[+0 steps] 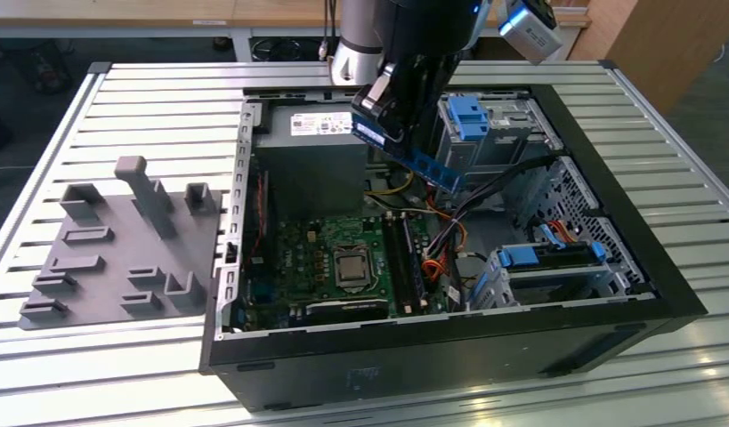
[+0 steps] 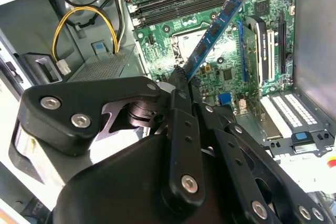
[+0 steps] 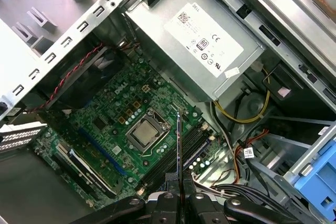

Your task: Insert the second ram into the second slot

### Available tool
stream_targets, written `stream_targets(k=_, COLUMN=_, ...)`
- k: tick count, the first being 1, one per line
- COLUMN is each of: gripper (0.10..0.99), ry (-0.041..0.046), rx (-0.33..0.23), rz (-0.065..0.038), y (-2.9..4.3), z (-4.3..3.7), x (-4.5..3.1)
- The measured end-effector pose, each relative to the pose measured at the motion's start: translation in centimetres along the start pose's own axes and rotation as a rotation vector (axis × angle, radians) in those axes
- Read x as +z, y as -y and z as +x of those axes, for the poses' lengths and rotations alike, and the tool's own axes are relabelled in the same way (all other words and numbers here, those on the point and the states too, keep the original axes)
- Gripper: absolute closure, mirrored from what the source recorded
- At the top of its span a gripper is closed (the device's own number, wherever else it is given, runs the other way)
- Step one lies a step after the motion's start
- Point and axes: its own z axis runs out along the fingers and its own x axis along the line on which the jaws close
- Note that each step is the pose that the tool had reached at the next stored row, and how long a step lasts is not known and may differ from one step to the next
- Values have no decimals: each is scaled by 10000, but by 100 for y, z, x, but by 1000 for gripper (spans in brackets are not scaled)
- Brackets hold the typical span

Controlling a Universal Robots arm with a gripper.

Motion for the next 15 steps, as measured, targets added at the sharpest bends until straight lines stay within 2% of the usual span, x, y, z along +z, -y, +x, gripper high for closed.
stream_targets(k=15, gripper=949, ry=15, rx=406, rz=6, y=0, z=0, x=0)
